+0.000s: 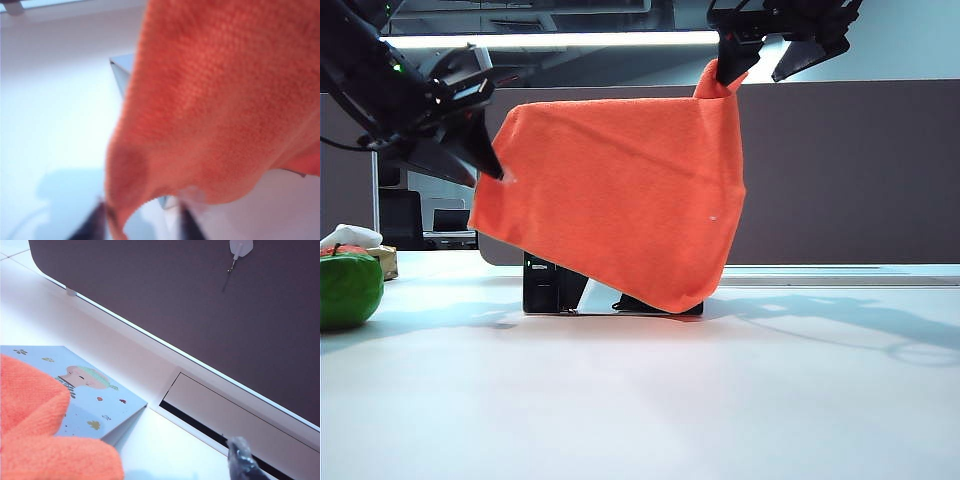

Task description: Pick up the cloth from the table and use it to cover the mirror.

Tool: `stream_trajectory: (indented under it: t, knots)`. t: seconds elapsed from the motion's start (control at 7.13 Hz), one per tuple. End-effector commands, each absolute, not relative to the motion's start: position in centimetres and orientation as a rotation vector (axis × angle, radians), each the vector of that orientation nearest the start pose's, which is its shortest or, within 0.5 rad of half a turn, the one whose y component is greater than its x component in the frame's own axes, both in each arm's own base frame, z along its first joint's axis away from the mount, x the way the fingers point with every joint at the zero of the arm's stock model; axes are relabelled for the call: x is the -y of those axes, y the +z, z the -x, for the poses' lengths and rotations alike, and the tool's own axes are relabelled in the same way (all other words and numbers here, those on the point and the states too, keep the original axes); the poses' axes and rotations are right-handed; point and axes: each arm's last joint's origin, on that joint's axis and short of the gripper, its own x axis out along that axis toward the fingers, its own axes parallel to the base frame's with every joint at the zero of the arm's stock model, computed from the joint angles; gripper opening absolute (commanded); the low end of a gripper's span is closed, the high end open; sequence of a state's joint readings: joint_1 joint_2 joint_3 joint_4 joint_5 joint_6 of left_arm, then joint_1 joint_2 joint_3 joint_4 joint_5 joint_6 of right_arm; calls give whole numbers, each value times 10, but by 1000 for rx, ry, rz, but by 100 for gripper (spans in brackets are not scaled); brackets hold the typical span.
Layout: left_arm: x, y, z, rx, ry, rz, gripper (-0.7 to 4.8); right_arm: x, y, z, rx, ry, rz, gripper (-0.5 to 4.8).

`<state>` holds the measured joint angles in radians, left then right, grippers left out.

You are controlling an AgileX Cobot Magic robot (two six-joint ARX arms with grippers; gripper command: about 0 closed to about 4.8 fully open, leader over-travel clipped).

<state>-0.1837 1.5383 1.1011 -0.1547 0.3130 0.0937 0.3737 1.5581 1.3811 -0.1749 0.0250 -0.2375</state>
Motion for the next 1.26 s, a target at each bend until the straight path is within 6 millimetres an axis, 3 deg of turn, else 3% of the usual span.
stream_trajectory:
  t: [0.14, 0.28, 0.42, 0.56, 0.7, 1.26]
  knots:
    - [72, 257, -335, -592, -517, -51, 178, -130, 353, -333, -300, 387, 301, 440]
    - [72, 257, -335, -595, -517, -50, 178, -130, 352, -333, -304, 387, 302, 440]
    - [72, 256, -336, -594, -517, -50, 144, -130, 352, -333, -305, 386, 302, 440]
    - [72, 256, -336, -597, -515, -46, 42, -130, 352, -333, -304, 386, 302, 440]
    - [72, 256, -335, -602, -515, -46, 2, -130, 352, -333, -304, 386, 302, 440]
    - [71, 250, -331, -675, -516, -41, -5, -130, 352, -333, -304, 386, 302, 440]
